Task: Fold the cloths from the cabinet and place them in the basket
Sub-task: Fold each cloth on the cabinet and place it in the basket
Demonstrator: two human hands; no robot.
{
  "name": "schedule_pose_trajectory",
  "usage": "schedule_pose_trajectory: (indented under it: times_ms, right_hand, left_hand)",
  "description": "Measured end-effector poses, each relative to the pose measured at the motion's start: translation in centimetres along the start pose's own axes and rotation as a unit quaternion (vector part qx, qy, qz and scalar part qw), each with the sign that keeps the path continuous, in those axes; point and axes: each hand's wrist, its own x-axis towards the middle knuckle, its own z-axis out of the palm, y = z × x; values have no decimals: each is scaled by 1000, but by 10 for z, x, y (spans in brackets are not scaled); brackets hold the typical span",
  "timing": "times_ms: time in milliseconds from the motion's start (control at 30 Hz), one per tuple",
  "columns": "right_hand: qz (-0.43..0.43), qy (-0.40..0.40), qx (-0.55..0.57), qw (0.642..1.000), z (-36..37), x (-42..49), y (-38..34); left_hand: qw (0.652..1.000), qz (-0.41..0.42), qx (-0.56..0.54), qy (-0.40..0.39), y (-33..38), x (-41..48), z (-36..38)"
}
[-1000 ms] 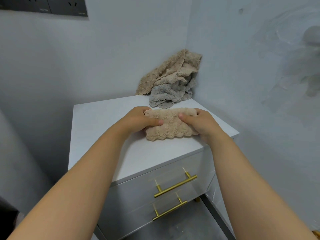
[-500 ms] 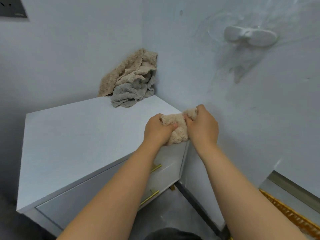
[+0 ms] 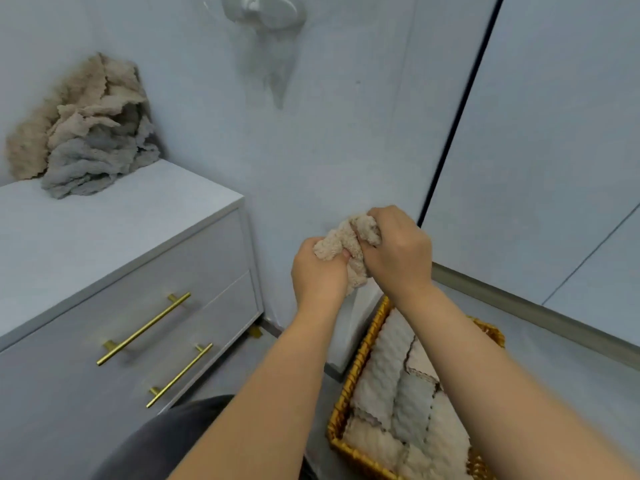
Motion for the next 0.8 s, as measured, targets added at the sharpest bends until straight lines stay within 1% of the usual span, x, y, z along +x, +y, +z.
schedule_pose_trajectory:
  times_ms: [33, 67, 100, 133, 200, 267, 300, 333, 433, 500, 567, 633, 667, 700, 733, 800]
  right_hand:
    - [18, -16, 2, 1000, -5, -7, 10]
    - [56, -49, 5, 997, -12, -15, 21]
    - [108, -89, 16, 990, -17, -22, 28]
    - [168, -136, 37, 976, -21, -27, 36]
    - [279, -231, 81, 929, -27, -32, 52]
    - [366, -268, 141, 880, -34, -35, 70]
    - [415, -275, 182, 848, -37, -36, 80]
    - [472, -278, 232, 804, -41, -43, 92]
    - [603, -287, 376, 643, -43, -66, 116]
    - [663, -271, 414, 562, -37, -84, 126]
    - [715, -224, 466, 471, -32, -100, 127]
    - [748, -132, 540, 363, -28, -120, 125]
    - [751, -98, 571, 317, -26, -132, 124]
    - [750, -79, 589, 290, -26, -141, 120]
    - [749, -67, 600, 271, -25, -149, 116]
    - [754, -63, 602, 254, -23, -162, 109]
  left_hand:
    - [1000, -9, -7, -7, -7, -6, 11]
    - [999, -24, -11, -19, -15, -13, 24]
    - [999, -36, -13, -36, -22, -19, 33]
    - [997, -46, -15, -56, -30, -23, 40]
    - [994, -55, 1, -97, -43, -28, 48]
    - [989, -66, 27, -130, -53, -25, 51]
    - [986, -78, 31, -145, -57, -22, 52]
    - [982, -96, 35, -161, -64, -20, 55]
    - [972, -145, 20, -184, -76, -16, 57]
    - [965, -187, 17, -184, -88, -18, 63]
    - [958, -231, -2, -170, -101, -18, 68]
    - [952, -264, -7, -155, -114, -16, 74]
    - [949, -278, -6, -150, -120, -14, 77]
    - [947, -287, -7, -147, -126, -12, 80]
    - [944, -295, -10, -145, -134, -9, 82]
    - [937, -316, -18, -147, -147, -5, 87]
